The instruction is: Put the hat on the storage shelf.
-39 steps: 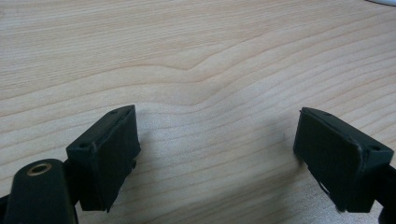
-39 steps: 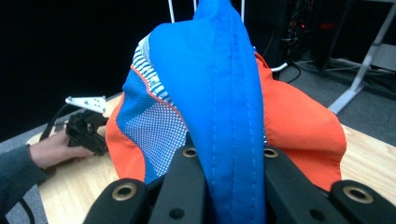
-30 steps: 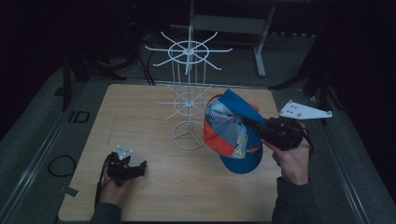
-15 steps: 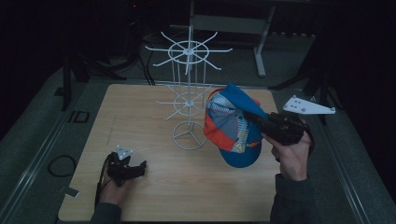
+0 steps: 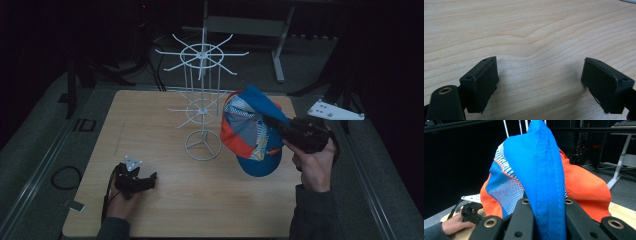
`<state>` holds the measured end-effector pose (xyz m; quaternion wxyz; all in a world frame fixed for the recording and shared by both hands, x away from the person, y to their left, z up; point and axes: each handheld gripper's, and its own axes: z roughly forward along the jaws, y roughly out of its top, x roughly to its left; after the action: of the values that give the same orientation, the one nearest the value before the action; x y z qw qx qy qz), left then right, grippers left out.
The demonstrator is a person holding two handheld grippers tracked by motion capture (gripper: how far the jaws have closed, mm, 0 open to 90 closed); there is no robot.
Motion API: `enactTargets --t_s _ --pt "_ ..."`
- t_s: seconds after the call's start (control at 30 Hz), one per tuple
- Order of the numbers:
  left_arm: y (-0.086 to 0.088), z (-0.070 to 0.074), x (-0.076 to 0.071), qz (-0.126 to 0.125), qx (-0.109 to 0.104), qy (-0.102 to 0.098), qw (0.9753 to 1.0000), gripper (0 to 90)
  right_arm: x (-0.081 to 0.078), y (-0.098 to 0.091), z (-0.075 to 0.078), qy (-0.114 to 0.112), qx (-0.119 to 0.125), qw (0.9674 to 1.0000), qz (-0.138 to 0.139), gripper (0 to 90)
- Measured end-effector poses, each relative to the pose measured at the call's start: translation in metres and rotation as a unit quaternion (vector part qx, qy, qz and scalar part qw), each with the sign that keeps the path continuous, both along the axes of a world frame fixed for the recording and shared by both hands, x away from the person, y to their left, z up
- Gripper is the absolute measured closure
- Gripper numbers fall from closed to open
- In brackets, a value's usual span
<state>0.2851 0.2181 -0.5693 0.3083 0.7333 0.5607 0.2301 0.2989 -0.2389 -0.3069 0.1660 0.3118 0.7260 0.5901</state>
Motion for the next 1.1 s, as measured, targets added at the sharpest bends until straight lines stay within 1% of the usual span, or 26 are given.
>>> enactTargets --t_s 0.17,0.43,0.7,1.1 --pt "0.000 0.000 0.000 0.000 0.000 0.000 1.0000 14.5 0.000 -0.002 0.004 -0.004 0.007 1.0000 -0.004 87.6" --pt "0.000 0.000 0.000 0.000 0.000 0.000 1.0000 14.6 -0.001 -0.003 0.010 -0.008 0.010 0.9999 -0.006 87.6" --pt "0.000 0.000 0.000 0.000 0.000 0.000 1.0000 14.6 -0.002 -0.004 0.016 -0.018 0.015 0.9997 -0.008 87.6" --pt "0.000 0.000 0.000 0.000 0.000 0.000 1.0000 14.6 0.001 -0.007 0.020 -0.019 0.018 0.9995 -0.015 87.6"
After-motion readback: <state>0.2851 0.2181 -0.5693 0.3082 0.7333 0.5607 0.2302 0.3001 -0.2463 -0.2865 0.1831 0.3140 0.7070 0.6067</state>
